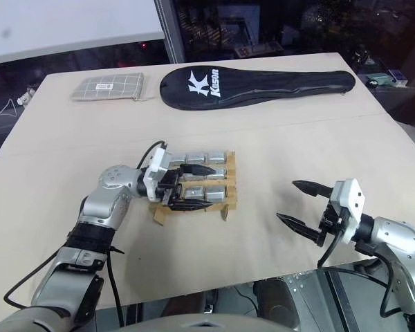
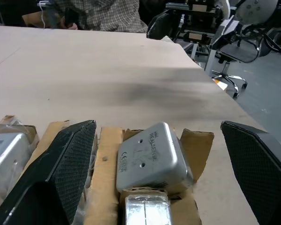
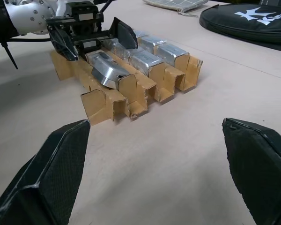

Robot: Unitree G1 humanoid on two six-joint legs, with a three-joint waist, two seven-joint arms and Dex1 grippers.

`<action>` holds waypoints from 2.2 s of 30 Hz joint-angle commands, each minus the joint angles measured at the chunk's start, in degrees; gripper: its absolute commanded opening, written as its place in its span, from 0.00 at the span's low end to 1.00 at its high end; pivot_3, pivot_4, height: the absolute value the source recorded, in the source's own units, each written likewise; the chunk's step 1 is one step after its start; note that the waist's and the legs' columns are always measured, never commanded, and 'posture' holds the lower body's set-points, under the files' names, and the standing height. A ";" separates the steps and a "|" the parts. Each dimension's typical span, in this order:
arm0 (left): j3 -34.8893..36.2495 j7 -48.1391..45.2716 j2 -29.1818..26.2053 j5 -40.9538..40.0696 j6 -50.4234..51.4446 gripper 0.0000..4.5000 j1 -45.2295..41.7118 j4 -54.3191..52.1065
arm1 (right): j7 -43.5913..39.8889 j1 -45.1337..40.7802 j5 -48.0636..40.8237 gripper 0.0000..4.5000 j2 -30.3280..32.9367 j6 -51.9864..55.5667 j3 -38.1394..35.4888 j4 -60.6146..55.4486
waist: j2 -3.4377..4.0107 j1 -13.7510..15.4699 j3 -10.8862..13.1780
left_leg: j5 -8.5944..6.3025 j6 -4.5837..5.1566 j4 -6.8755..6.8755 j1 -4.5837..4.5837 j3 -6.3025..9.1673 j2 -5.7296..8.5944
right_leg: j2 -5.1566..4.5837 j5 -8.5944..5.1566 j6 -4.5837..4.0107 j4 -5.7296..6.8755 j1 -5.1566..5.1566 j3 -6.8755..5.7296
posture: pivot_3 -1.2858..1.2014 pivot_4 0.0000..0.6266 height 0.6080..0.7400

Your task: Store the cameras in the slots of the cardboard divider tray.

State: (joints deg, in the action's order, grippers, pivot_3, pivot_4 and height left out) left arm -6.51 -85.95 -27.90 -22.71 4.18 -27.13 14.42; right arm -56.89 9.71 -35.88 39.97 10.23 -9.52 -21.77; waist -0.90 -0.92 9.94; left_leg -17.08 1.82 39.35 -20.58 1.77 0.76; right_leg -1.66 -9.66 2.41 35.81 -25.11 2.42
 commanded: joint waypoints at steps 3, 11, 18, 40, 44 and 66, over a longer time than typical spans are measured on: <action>1.52 0.59 -2.78 -1.89 2.74 0.98 2.22 -6.03 | -0.30 -0.13 -0.25 1.00 0.14 -0.43 -1.87 -1.45 | -0.03 0.00 0.02 | 0.00 0.00 0.00 -0.01 0.02 -0.02 | 0.00 0.00 0.00 0.00 -0.01 -0.01 | 0.52 0.24 1.00; 10.87 5.14 -15.61 -5.61 10.88 0.98 8.28 -20.57 | -3.60 -1.84 -0.17 1.00 0.67 -1.06 -0.51 0.16 | -0.19 -0.16 0.18 | 0.00 0.00 -0.02 -0.10 0.18 -0.20 | 0.01 -0.04 -0.06 -0.01 -0.12 -0.03 | 0.52 0.24 1.00; 23.19 10.39 -23.72 -10.43 17.51 0.98 18.14 -28.28 | -10.12 -11.25 5.08 1.00 1.01 -3.90 5.79 5.18 | -0.26 0.02 0.26 | 0.00 0.00 -0.04 -0.06 0.16 -0.22 | -0.01 -0.12 -0.19 -0.02 -0.13 -0.04 | 0.52 0.24 1.00; 54.91 16.57 -22.34 -23.48 28.00 0.98 52.06 -55.75 | -7.73 -38.86 29.17 1.00 -11.14 -16.98 29.01 16.70 | -0.39 -0.28 0.40 | 0.00 -0.05 -0.15 -0.25 0.14 -0.25 | -0.04 -0.14 -0.25 -0.01 -0.40 -0.05 | 0.52 0.24 1.00; 54.36 17.50 -22.76 -23.29 27.97 0.98 52.41 -55.80 | -5.69 -41.30 34.11 1.00 -11.97 -19.27 30.72 20.35 | -0.39 -0.32 0.40 | 0.00 -0.05 -0.15 -0.22 0.11 -0.26 | -0.02 -0.13 -0.25 0.02 -0.40 -0.03 | 0.52 0.24 1.00; 51.62 17.74 -23.36 -23.84 27.07 0.98 49.96 -53.16 | -4.58 -42.98 38.30 1.00 -12.72 -19.05 32.06 21.54 | -0.40 -0.33 0.39 | 0.00 -0.05 -0.15 -0.19 0.12 -0.25 | -0.02 -0.13 -0.27 0.03 -0.38 -0.02 | 0.52 0.24 1.00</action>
State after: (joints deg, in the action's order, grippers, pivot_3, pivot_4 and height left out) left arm 44.70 -67.91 -50.58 -45.76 32.09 23.02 -38.77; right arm -62.22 -32.33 2.03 27.48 -8.76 22.75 0.12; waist -1.30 -1.26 10.33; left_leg -17.07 1.77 39.20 -20.76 1.89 0.51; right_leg -1.68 -9.79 2.15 35.85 -25.49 2.40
